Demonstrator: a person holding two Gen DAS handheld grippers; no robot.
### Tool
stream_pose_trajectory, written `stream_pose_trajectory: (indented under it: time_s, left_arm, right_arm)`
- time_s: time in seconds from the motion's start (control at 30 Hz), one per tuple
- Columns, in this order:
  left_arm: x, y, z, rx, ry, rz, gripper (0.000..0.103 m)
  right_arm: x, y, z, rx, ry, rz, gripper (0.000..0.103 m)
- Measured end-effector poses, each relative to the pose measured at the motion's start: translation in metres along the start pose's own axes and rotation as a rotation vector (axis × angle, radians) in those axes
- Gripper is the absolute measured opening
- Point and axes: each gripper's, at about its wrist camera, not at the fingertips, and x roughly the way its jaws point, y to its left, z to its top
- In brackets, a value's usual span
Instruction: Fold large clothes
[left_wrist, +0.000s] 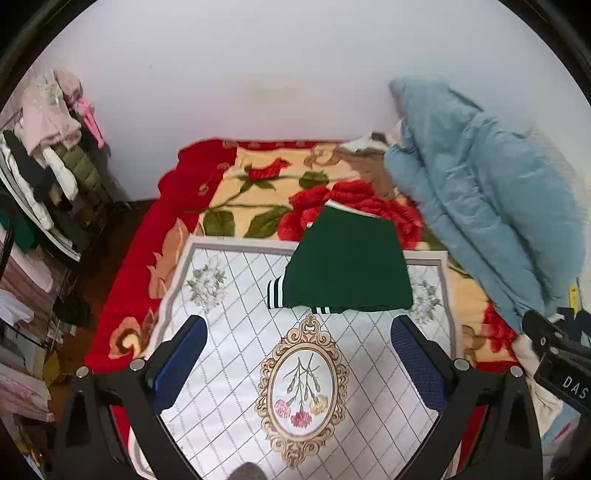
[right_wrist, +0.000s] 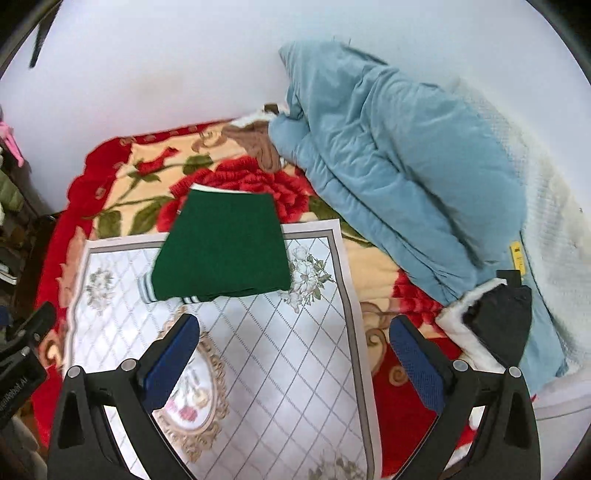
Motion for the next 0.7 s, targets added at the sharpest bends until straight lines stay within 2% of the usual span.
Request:
stream_pose_trajectory:
  time_s: [0.13, 0.27, 0.47, 0.7]
  left_arm:
    - [-0.056, -0.003, -0.003, 0.038, -0.046, 0.0, 0.102]
    - [-0.096, -0.001, -0.003, 0.027, -0.067, -0.015, 0.102]
    - [-0.131, 0.006, 0.0, 0.007, -0.101, -0.034, 0.102]
    - [-0.162, 0.009, -0.003, -0.01, -0.123, -0.049, 0.102]
  right_arm:
    - [-0.071, -0.007, -0.006, -0.021, -0.062, -0.001, 0.103]
    - [-0.13, -0.019, -0.011, -0.013, -0.107, -0.008, 0.103]
    - [-0.197, -0.032, -0.017, -0.003, -0.163, -0.012, 0.103]
    - [-0.238, -0.033, -0.023, -0.013, -0.184, -0.004, 0.103]
